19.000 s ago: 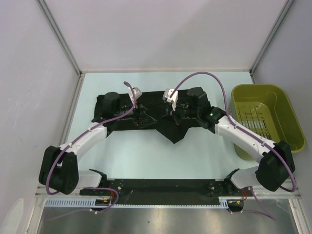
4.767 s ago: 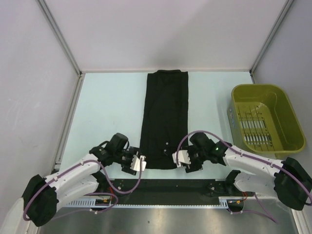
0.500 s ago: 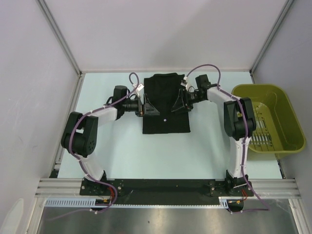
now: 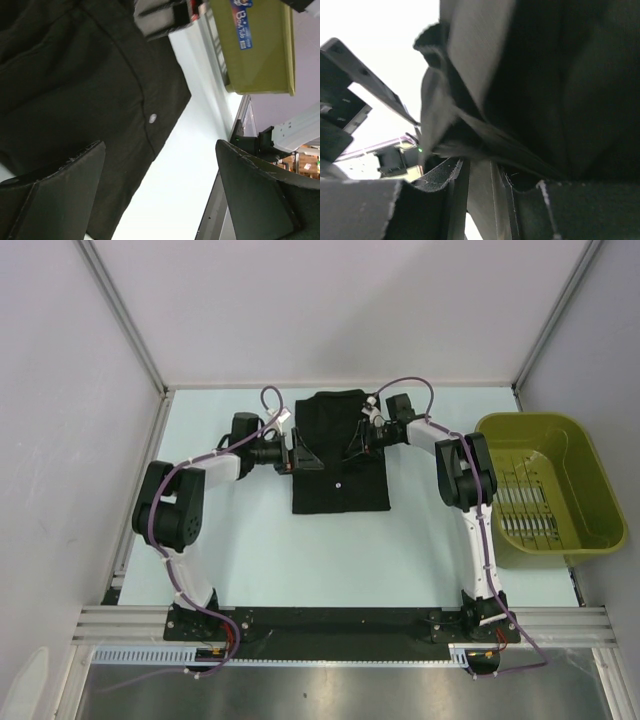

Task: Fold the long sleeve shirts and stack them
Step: Fold the shirt

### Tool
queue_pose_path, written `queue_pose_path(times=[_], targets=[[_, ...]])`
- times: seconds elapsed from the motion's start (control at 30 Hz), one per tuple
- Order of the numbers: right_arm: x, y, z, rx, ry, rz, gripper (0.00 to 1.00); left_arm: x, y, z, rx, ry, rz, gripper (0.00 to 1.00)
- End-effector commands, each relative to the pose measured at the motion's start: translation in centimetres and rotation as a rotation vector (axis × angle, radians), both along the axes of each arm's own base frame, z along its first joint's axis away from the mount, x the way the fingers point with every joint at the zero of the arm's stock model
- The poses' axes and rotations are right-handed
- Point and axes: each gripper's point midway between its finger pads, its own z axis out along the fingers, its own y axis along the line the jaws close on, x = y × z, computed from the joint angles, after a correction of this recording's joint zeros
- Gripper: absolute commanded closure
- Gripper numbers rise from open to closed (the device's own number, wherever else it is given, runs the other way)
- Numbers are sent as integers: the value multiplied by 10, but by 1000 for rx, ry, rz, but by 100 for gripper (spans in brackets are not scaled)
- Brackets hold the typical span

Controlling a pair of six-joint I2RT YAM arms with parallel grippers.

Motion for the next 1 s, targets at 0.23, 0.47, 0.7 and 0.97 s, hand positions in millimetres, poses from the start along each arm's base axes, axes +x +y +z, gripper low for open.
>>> queue_pose_path(times=[0.23, 0.47, 0.7, 0.97], targets=[[43, 17, 33, 113, -79, -72, 71, 19, 11, 4, 37, -62, 28, 3], [65, 6, 15, 71, -135, -109, 70, 46, 16, 21, 64, -163, 62, 0], [81, -6, 52, 67, -274, -100, 64, 82, 15, 30, 106, -239, 98, 16], [52, -14, 117, 43, -393, -16, 63, 66, 8, 12, 48, -124, 62, 48]])
